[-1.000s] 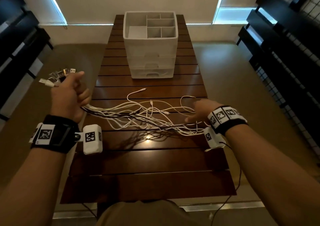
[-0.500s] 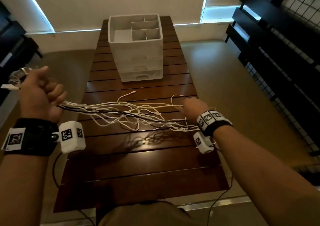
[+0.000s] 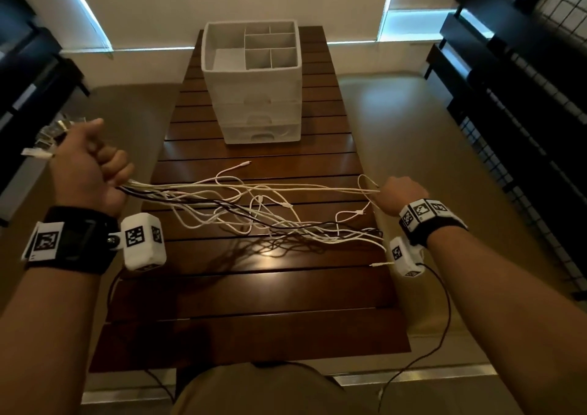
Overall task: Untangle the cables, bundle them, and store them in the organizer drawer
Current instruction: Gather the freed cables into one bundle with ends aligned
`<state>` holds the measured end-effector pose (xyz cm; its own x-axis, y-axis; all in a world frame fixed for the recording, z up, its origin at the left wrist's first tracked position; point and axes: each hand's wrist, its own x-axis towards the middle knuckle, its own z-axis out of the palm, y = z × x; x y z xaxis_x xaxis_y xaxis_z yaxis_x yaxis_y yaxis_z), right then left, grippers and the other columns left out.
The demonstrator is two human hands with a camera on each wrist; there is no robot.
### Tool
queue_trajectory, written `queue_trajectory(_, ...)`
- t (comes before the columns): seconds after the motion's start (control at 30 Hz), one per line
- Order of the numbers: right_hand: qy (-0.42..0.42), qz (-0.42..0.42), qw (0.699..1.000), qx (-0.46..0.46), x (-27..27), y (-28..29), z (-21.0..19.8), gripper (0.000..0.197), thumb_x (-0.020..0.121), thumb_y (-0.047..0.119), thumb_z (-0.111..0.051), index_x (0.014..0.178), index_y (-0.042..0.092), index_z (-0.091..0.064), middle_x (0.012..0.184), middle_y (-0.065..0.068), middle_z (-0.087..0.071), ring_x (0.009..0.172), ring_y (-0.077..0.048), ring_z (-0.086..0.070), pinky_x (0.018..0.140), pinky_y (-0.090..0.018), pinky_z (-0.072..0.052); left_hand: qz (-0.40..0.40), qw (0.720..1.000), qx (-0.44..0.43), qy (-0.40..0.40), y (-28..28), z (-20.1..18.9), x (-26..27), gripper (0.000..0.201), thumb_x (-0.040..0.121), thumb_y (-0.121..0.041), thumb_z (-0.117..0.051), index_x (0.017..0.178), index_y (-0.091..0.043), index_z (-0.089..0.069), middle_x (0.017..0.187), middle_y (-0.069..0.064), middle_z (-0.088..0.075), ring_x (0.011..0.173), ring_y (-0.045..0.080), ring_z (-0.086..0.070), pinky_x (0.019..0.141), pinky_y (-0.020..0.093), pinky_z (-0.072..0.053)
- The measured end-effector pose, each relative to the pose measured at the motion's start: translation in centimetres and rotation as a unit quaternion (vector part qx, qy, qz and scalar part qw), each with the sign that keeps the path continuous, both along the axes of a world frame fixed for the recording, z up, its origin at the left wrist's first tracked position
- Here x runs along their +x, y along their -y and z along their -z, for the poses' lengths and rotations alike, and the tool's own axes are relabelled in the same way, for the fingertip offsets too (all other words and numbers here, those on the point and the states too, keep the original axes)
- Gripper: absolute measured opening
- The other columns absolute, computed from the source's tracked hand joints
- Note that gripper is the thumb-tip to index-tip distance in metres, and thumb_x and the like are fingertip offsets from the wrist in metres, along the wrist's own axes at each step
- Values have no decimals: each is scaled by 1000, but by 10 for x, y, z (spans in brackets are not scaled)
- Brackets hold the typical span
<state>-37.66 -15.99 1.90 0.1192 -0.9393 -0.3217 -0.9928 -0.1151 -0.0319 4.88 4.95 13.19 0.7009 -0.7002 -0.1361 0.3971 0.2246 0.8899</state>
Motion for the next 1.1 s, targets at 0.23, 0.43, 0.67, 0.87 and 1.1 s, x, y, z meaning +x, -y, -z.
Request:
queue_trajectory(0.23,-28,-30,990,137,9,-1,5,52,72,66,-82,82,18,-65,84,-3,-68,86,-28,-69,83,-41,-61,-7,1000,11,1,-2,-5,-5,49,98,-31,-60,57,-27,-31,50,-9,-16,45,10,-9,39,23,-12)
queue_trajectory(0.43,-52,-126,978,159,25,-4,9,62,73,59,-86,111,16,-60,122,-7,-69,99,-28,-64,83,-38,-54,16,1000,1,3,0,-9,-11,49,97,-30,-60,60,-28,-28,52,-9,-15,45,10,-9,39,23,-12)
queue_trajectory(0.67,217,-294,928,67,119,-56,-50,126,68,52,-91,165,34,-12,166,-8,-25,152,-32,-28,121,-56,-32,98,994,-47,-20,25,-10,-53,52,101,-30,-57,58,-26,-29,48,-9,-17,39,8,-10,35,22,-13)
queue_trajectory(0.87,338,-404,846,-78,202,-106,-59,54,80,41,-83,126,24,-62,126,-2,-66,124,-23,-59,122,-54,-32,196,974,-106,-28,40,-17,-92,53,105,-32,-52,57,-23,-32,45,-8,-20,36,7,-14,34,21,-17)
queue_trajectory(1.1,326,-308,889,-88,157,-76,-37,22,86,36,-76,76,27,-58,74,4,-65,76,-27,-65,66,-37,-48,188,980,-56,-10,30,-4,-82,54,104,-22,-53,58,-26,-28,47,-9,-18,38,8,-12,36,22,-15)
